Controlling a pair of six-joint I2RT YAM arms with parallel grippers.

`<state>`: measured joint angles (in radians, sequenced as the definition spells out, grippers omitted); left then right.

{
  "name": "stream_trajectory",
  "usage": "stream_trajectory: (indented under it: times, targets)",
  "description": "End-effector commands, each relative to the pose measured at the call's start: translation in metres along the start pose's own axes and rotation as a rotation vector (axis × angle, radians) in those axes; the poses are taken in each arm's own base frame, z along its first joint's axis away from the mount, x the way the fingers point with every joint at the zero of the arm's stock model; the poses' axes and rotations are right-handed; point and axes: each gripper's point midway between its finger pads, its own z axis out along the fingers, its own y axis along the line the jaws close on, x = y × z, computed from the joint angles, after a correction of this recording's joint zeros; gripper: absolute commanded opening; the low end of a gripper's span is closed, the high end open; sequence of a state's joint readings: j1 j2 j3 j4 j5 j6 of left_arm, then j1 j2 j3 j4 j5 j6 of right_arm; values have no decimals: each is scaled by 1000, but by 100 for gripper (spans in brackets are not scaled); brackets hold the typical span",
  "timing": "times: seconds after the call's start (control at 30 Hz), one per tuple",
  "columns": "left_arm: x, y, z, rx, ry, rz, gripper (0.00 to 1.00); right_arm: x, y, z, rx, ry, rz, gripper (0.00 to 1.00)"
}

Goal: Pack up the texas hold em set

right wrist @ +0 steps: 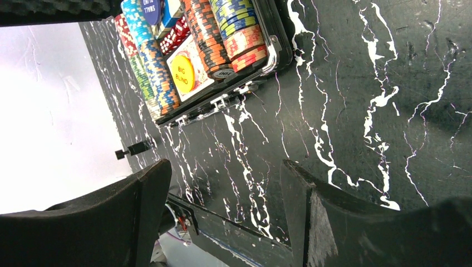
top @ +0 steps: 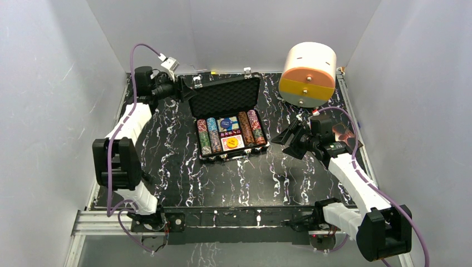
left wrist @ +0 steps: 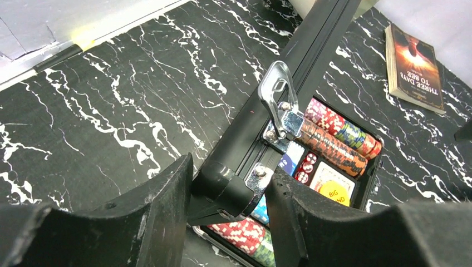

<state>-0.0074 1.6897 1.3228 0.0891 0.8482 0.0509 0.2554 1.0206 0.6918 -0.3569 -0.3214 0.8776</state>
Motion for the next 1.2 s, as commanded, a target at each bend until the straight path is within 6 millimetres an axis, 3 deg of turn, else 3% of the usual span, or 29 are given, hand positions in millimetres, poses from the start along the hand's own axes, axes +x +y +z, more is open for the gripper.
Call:
stream_trajectory:
  times: [0.0, 0.33, 0.53, 0.7, 0.93, 1.03, 1.17]
  targets:
    - [-7, -28, -16, -7, -10, 30, 39, -13, 22, -7, -61, -33, -39, 80]
    - [18, -49, -38, -66, 45, -31, 34, -17, 25, -8, -66, -50, -52, 80]
    - [45, -69, -44, -53, 85, -143, 42, -33, 26, -12, -23, -104, -101, 80]
    - [50, -96, -48, -22, 109, -147, 47, -43, 31, -13, -5, -122, -136, 80]
    - [69, -127, -58, 2, 143, -303, 69, -41, 30, -4, -10, -92, -133, 80]
    - [65, -158, -67, 143, 135, -318, 77, -42, 29, -2, 5, -78, -146, 80]
    - [60, -183, -81, 229, 117, -318, 86, -42, 24, -2, 28, -83, -151, 80]
